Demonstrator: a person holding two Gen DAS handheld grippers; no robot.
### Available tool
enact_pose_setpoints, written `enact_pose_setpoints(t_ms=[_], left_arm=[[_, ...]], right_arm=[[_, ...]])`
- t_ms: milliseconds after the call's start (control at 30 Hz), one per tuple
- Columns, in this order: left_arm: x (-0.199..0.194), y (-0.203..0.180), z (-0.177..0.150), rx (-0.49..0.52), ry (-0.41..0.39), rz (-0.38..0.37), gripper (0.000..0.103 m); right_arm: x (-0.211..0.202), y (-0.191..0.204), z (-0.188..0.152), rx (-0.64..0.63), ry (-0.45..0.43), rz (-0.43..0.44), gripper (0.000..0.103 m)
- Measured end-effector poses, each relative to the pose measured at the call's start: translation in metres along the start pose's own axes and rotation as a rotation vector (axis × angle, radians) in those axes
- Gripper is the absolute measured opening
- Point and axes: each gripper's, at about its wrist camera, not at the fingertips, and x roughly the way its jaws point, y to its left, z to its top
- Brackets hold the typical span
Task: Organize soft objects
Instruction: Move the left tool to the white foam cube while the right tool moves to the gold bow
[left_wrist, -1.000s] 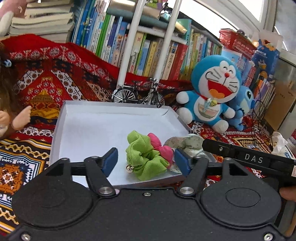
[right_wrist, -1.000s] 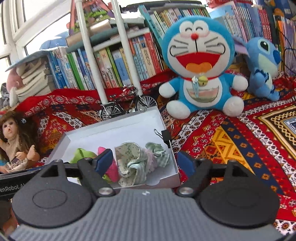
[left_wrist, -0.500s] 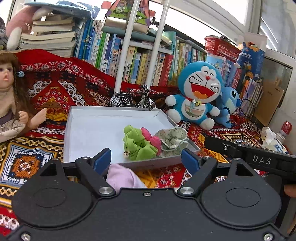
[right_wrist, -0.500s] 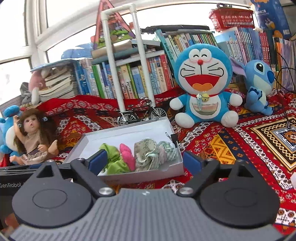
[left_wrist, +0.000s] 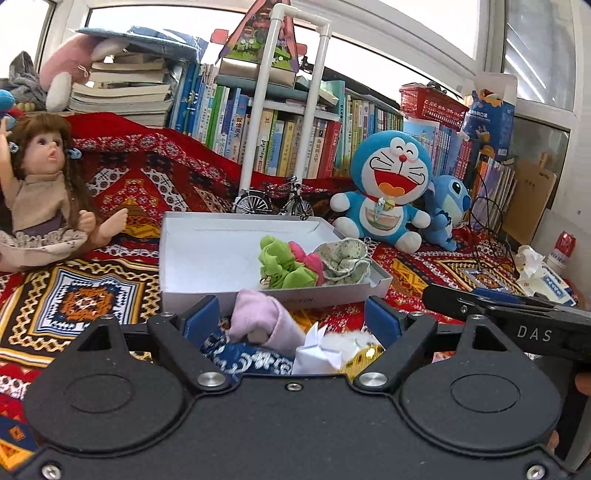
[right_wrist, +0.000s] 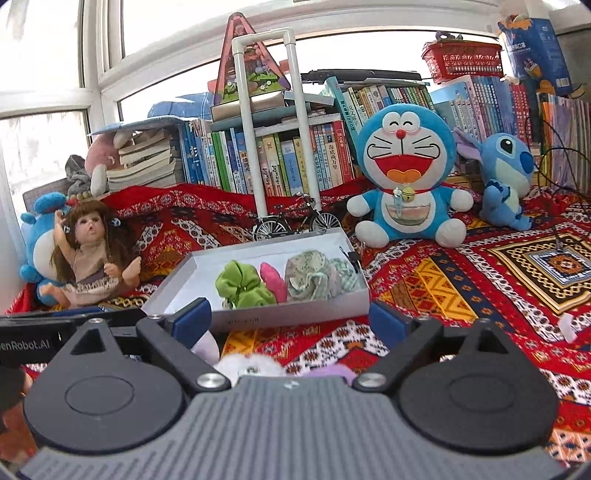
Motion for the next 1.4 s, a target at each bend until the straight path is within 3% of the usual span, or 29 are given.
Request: enact_pose_setpoints(t_ms=[767, 1400], left_arm=[[-0.05, 0.008, -0.057, 0.061, -0.05, 0.094, 0.09], [-0.054, 0.007, -0.08, 0.115, -0.04, 0.128, 0.092]], right_arm=[[-0.044, 0.024, -0.054, -0.131, -0.015, 0.032, 0.103], [-0.051, 0.038, -0.078, -0.215, 0.003, 0.05, 0.103]])
